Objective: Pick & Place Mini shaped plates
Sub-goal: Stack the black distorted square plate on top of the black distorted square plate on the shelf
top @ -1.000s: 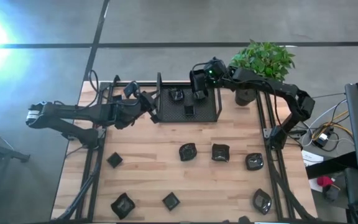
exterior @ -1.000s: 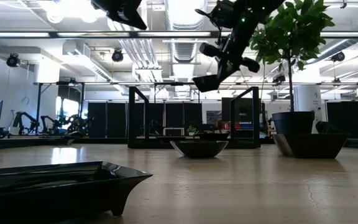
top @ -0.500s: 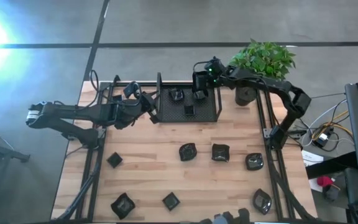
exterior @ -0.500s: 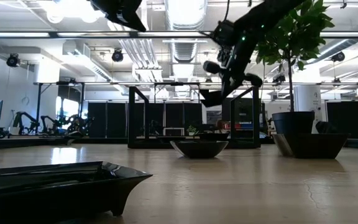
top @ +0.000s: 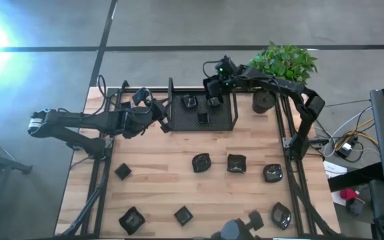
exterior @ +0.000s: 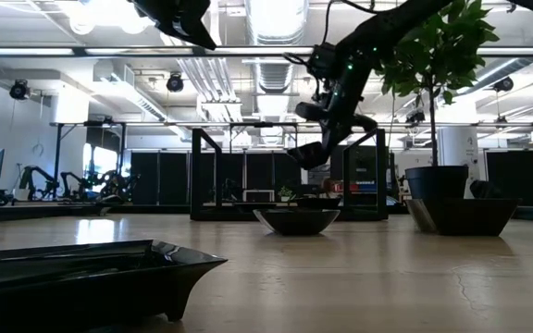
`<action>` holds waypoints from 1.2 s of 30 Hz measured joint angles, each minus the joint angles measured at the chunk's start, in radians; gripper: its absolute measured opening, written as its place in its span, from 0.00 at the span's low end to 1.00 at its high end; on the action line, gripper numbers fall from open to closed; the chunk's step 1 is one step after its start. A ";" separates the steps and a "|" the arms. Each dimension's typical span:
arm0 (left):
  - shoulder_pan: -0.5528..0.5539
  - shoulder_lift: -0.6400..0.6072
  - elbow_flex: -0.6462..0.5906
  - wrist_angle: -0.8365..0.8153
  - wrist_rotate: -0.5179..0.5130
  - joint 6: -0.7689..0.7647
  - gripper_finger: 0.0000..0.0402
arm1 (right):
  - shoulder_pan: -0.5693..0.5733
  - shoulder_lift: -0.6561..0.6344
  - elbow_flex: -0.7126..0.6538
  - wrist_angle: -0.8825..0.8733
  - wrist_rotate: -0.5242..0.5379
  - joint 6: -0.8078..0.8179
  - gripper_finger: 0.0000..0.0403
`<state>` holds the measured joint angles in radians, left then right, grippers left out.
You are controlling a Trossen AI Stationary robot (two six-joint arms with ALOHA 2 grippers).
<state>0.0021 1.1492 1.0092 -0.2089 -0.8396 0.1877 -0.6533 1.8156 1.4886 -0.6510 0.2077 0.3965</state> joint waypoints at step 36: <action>0.000 0.000 0.000 -0.011 0.000 -0.049 0.15 | -0.058 0.108 0.143 -0.092 -0.137 -0.492 0.02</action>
<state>0.0025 1.1492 1.0092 -0.2195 -0.8394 0.1383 -0.7113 1.9232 1.6317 -0.7434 0.0705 -0.0956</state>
